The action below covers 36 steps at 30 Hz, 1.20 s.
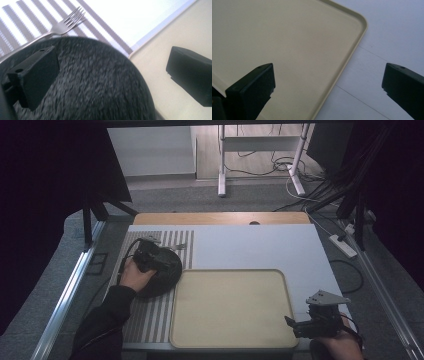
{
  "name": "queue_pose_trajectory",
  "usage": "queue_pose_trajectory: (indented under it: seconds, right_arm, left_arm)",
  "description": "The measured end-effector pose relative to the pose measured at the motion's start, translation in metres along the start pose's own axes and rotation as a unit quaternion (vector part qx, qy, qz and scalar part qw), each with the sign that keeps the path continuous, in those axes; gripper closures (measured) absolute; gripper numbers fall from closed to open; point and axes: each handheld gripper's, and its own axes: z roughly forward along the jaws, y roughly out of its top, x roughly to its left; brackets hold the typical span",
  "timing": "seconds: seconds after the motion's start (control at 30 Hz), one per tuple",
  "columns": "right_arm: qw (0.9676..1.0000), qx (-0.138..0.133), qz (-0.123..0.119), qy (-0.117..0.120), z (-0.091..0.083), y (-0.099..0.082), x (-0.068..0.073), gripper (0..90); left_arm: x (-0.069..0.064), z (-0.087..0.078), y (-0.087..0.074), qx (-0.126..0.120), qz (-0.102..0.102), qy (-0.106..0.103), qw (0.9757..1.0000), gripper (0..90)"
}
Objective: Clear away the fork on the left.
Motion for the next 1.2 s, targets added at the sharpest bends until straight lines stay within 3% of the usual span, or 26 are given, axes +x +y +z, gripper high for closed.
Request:
queue_pose_trajectory:
  seconds: [0.2, 0.73, 0.83, 0.87, 0.9, 0.93, 0.97, 1.0, 1.03, 1.07, 1.1, 1.13, 1.2]
  right_arm:
    - [1.0000, 0.001, -0.001, 0.001, 0.000, 0.000, 0.000, 0.0]
    - [1.0000, 0.003, -0.003, 0.003, 0.000, 0.000, 0.000, 0.0]
    - [1.0000, 0.003, -0.003, 0.003, 0.001, 0.000, 0.000, 0.0]
    - [1.0000, 0.003, -0.003, 0.003, 0.001, 0.000, 0.000, 0.0]
    - [1.0000, 0.003, -0.003, 0.003, 0.001, 0.000, 0.000, 0.0]
    - [1.0000, 0.004, -0.004, 0.004, 0.000, 0.000, 0.000, 0.0]
    - [1.0000, 0.004, -0.004, 0.004, 0.000, 0.000, 0.000, 0.0]
    - [1.0000, 0.004, -0.004, 0.004, 0.001, 0.000, 0.000, 0.0]
    - [1.0000, 0.004, -0.005, 0.004, 0.001, 0.000, 0.000, 0.0]
    - [1.0000, 0.004, -0.005, 0.004, 0.001, 0.000, 0.000, 0.0]
    - [1.0000, 0.004, -0.005, 0.004, 0.001, 0.000, 0.000, 0.0]
    - [1.0000, 0.004, -0.005, 0.004, 0.001, 0.000, 0.000, 0.0]
    - [1.0000, 0.004, -0.005, 0.005, 0.001, 0.000, 0.000, 0.0]
  left_arm:
    - [0.002, 0.016, 0.013, 0.013, 0.019, 0.005, 0.9997, 0.0]
    - [0.020, 0.046, 0.037, 0.029, 0.021, 0.006, 0.9993, 3.1]
    - [0.023, 0.049, 0.039, 0.033, 0.023, 0.009, 0.9991, 20.5]
    - [0.025, 0.050, 0.040, 0.037, 0.026, 0.010, 0.9989, 20.5]
    - [0.025, 0.051, 0.041, 0.042, 0.029, 0.015, 0.9986, 27.4]
    - [0.027, 0.052, 0.042, 0.045, 0.033, 0.016, 0.9983, 43.6]
    - [0.028, 0.053, 0.044, 0.049, 0.035, 0.010, 0.9982, 43.6]
    - [0.029, 0.056, 0.047, 0.054, 0.037, 0.005, 0.9979, 60.5]
    - [0.029, 0.056, 0.047, 0.054, 0.037, 0.005, 0.9979, 68.8]
    - [0.030, 0.057, 0.049, 0.056, 0.039, 0.000, 0.9977, 68.8]
    - [0.030, 0.060, 0.051, 0.058, 0.040, -0.002, 0.9975, 84.5]
    - [0.030, 0.066, 0.054, 0.070, 0.043, -0.002, 0.9967, 88.7]
    - [0.030, 0.075, 0.058, 0.089, 0.043, -0.001, 0.9950, 88.9]
